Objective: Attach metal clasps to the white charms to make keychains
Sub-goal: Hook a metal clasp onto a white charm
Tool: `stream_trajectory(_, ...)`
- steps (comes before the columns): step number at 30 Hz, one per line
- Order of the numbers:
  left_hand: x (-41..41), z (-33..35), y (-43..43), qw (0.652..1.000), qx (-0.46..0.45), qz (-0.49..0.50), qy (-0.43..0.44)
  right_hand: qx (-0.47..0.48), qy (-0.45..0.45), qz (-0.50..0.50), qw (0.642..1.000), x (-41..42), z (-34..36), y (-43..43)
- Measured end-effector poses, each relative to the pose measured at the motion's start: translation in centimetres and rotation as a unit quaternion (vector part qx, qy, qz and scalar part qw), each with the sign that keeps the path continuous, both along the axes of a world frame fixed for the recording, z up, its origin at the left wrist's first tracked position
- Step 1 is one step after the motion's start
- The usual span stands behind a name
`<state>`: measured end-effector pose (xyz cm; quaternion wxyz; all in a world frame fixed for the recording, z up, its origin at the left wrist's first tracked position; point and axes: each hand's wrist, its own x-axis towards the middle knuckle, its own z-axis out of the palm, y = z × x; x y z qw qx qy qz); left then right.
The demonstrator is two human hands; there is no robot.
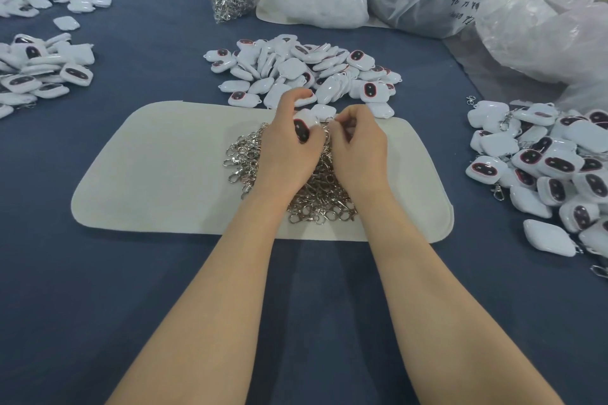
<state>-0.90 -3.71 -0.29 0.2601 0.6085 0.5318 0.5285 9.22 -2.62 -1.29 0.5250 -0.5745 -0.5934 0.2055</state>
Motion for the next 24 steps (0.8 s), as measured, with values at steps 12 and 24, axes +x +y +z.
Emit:
stream_trajectory(12, -0.04, -0.3, 0.65, 0.999, -0.043, -0.006, 0.016, 0.007, -0.041, 0.011, 0.999, -0.18, 0.0, -0.08)
stream_trajectory(24, -0.2, -0.6, 0.81, 0.998, -0.061, -0.003, 0.007, -0.009, -0.101, 0.027, 0.994, -0.17, -0.07, -0.28)
